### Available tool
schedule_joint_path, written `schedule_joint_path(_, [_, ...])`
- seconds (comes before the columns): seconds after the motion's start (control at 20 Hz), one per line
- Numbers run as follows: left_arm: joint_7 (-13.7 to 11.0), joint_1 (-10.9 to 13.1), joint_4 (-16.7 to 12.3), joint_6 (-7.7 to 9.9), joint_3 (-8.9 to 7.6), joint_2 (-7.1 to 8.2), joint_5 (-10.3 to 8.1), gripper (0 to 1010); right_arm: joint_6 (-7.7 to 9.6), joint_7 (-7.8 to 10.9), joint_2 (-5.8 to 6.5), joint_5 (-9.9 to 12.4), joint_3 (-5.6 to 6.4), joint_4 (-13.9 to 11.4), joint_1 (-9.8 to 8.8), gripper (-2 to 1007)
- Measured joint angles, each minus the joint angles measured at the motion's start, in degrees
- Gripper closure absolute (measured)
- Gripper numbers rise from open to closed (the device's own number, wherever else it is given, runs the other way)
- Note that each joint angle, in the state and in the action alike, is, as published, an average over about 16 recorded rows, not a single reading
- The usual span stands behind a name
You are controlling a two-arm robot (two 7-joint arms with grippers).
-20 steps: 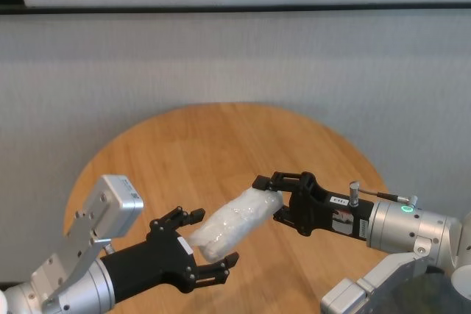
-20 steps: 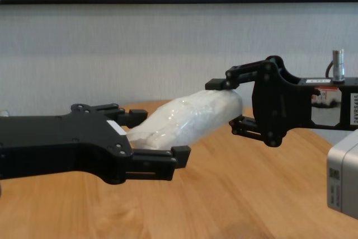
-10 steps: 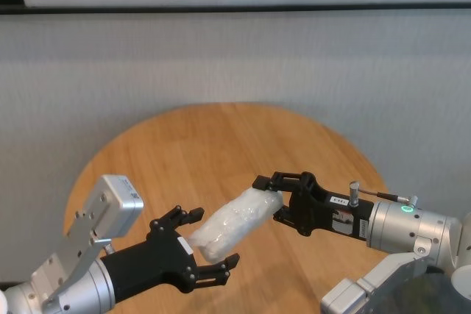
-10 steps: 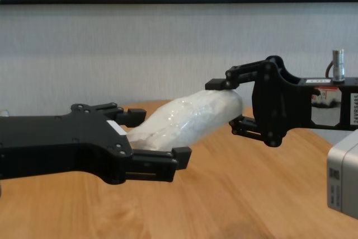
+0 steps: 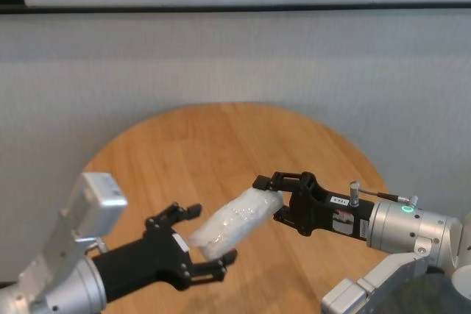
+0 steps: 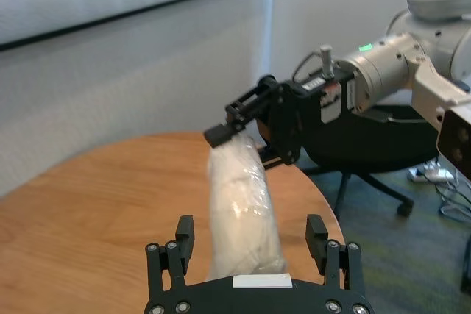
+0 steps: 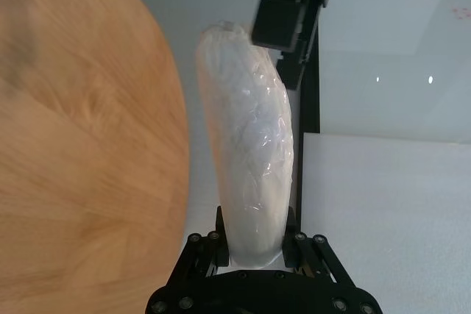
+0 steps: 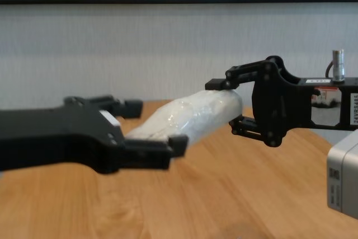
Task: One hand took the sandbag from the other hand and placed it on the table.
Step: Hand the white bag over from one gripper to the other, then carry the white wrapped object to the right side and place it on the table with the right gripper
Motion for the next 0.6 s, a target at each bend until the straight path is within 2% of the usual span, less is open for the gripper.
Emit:
schedule_joint_path(0.2, [2.04, 1.73, -0.34, -1.77, -2.01, -0.41, -1.59, 8, 0.00, 0.00, 0.00, 0.00, 0.00, 0.00, 0.00, 626])
schedule_joint_path(0.4, [5.33, 3.64, -0.51, -2.77, -4.52, -1.68, -2.93, 8, 0.00, 0.00, 0.00, 0.00, 0.00, 0.00, 0.00, 626])
schedule_joint_path(0.6, [9.51, 5.34, -0.55, -3.01, -6.73, -3.49, -2.78, 8, 0.00, 0.00, 0.00, 0.00, 0.00, 0.00, 0.00, 626])
